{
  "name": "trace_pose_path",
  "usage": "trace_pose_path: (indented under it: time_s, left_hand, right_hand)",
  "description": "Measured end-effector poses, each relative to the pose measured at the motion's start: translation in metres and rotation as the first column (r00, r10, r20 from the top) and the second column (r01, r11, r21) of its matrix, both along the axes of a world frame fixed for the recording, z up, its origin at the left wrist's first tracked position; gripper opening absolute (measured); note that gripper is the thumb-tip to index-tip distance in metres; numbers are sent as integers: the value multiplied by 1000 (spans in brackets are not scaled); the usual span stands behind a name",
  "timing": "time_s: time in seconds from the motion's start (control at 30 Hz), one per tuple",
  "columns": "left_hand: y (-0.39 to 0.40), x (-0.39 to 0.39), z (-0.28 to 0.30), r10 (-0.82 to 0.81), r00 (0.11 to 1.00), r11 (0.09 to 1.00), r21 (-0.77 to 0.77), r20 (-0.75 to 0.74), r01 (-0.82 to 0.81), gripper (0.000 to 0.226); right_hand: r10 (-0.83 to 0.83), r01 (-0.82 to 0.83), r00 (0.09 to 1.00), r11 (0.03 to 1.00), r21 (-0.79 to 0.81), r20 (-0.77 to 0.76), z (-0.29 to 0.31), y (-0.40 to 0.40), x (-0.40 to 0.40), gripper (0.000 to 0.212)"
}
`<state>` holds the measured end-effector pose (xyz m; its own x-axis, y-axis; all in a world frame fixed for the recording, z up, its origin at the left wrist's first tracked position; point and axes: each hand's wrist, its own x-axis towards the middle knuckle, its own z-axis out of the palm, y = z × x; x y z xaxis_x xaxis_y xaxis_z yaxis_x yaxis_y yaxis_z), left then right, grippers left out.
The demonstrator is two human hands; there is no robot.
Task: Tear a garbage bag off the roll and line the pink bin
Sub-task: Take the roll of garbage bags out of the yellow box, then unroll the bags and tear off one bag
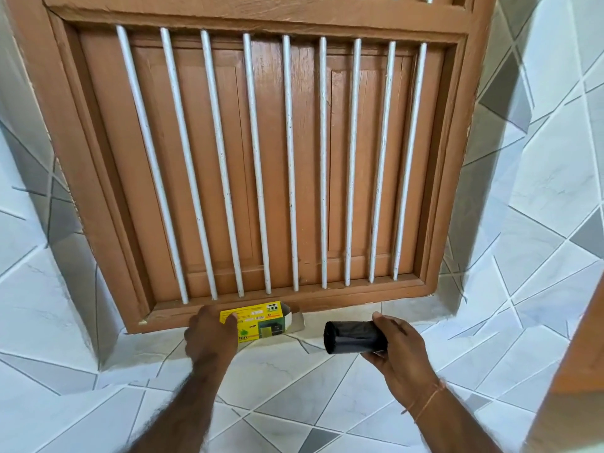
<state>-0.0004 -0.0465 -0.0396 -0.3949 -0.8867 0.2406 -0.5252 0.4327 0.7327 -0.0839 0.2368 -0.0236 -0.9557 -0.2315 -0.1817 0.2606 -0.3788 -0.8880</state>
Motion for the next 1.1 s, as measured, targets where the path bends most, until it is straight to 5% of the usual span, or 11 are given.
trace_pose_path:
  time_s: [0.07,0.13,0.2,0.23,0.33,0.4,0.5,0.57,0.77,0.97,1.1]
  left_hand:
    - [32,8,15,-169,971,978,-153,-170,144,32]
    - [77,16,35,-558,797,823,-36,-231,566,48]
    - [112,24,50,-805,591,583,130,-40,802,77]
    - [121,23,52,-838,541,544,159,65,824,84]
    - [125,30,57,-850,523,526,56,62,849,41]
    - [123,38,55,-819,569,567,49,-71,822,18]
    - [125,45,48,-610,714,693,206,-344,691,19]
    - [131,45,44,-431,757,681,373,-491,630,21]
    - [140,42,28,-209,861,821,395,-464,412,27]
    - [106,38,27,-26,841,737,558,-541,381,27]
    - [70,43,24,79,820,679,633,-568,373,18]
  right_hand:
    - [5,-2,999,998,65,-45,4,-7,5,14]
    - [22,-9,996,989,145,-87,10,-16,11,17]
    - [57,-23,988,973,228,-141,15,-27,18,20]
    - [79,-33,982,966,257,-169,18,-32,21,20]
    - [162,-98,967,949,299,-196,28,-43,30,25]
    - [228,-201,968,957,211,-109,33,-44,33,31]
    - [332,-325,941,941,-91,72,31,-44,43,37]
    - [388,-373,912,919,-125,132,22,-50,55,43]
    - [464,-380,842,872,-308,275,11,-64,74,56]
    - [655,-467,735,677,-569,175,16,-53,80,59]
    - [634,-476,760,695,-539,146,18,-42,70,60]
